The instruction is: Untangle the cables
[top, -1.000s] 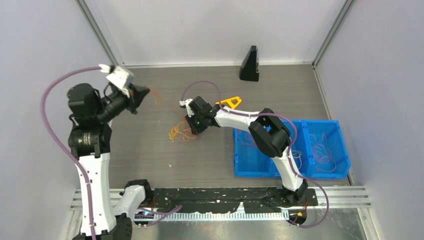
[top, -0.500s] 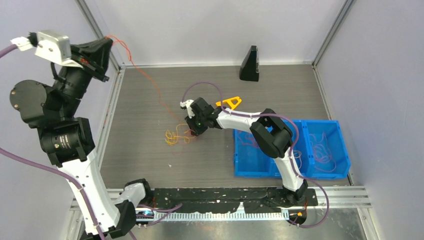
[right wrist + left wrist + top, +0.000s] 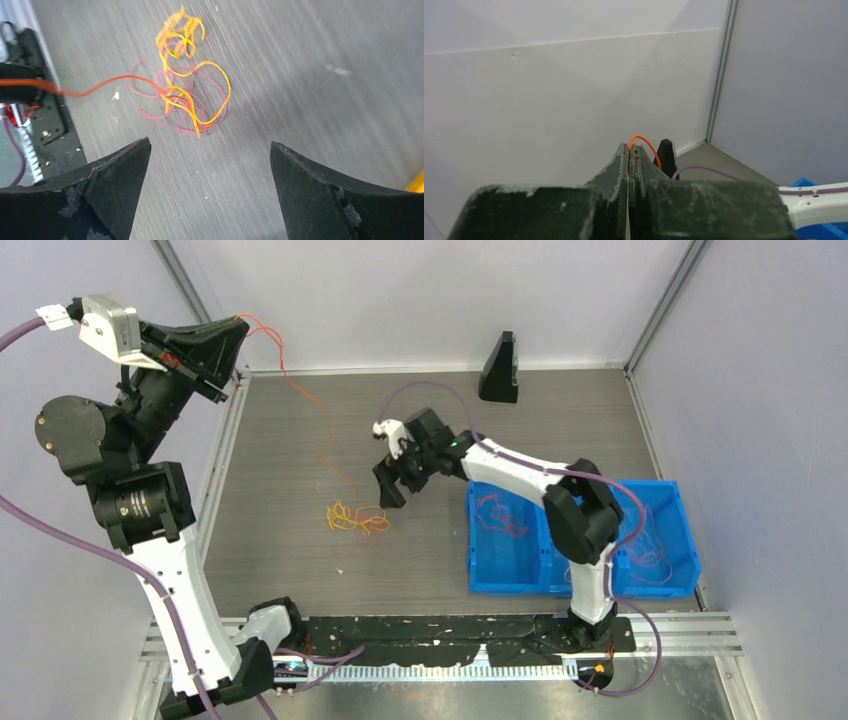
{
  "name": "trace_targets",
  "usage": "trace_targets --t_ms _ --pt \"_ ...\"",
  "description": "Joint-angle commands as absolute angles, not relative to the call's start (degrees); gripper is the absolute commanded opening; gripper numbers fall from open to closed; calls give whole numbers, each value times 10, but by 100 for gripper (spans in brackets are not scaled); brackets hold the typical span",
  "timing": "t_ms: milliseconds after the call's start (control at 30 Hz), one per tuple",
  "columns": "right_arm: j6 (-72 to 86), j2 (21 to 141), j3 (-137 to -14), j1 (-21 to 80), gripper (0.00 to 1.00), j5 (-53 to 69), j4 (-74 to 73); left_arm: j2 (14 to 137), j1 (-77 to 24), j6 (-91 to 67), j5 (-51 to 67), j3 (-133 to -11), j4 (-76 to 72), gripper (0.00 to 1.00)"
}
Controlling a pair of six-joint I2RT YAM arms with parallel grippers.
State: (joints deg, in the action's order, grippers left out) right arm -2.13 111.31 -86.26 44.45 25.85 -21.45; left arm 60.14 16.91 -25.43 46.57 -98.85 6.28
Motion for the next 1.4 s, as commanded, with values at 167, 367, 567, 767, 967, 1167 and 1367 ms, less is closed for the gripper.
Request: trace_targets --t_ms 167,367,567,767,967,1167,1367 --pt "-54 945 -860 435 95 428 -99 593 171 -293 496 -961 13 0" --pt "-36 979 -915 493 96 404 -69 596 171 -298 491 -964 9 0" --pt "-15 1065 -986 520 89 357 -50 596 171 -301 490 -971 16 0" --pt "20 1102 -1021 518 60 308 -8 585 171 -291 490 -971 33 0" --pt "41 1089 -1024 507 7 289 24 566 178 -259 463 -953 74 0" --pt "116 1053 -1033 479 5 290 73 534 188 -115 467 -848 233 0" --pt "228 1042 -1123 459 5 308 140 508 187 109 498 -655 403 0"
